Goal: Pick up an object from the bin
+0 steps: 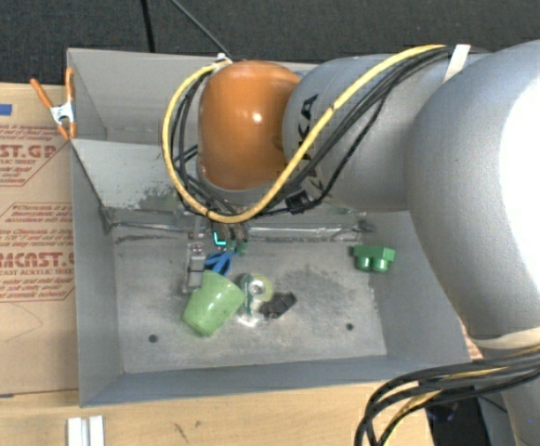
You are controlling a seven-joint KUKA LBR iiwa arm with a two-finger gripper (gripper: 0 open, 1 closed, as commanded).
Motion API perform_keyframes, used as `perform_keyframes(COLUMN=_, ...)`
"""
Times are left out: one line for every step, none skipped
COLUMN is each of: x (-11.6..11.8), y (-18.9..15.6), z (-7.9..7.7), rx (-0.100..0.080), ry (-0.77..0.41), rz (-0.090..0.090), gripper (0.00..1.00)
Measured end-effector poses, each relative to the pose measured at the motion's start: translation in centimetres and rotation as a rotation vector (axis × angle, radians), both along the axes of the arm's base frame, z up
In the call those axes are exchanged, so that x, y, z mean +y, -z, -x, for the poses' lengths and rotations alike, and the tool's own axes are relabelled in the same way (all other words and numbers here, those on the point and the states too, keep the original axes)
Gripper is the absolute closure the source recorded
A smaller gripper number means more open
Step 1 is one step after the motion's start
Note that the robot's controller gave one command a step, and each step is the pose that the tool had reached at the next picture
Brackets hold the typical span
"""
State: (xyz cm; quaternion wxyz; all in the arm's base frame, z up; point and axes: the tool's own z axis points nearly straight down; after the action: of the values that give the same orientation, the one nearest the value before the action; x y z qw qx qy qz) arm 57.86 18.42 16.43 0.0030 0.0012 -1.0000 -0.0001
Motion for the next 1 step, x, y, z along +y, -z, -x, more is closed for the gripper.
perform_keyframes(x=-6.13, y=6.04, z=2.92, rx=0.002, ry=-0.285, rz=0.000, gripper=0.00)
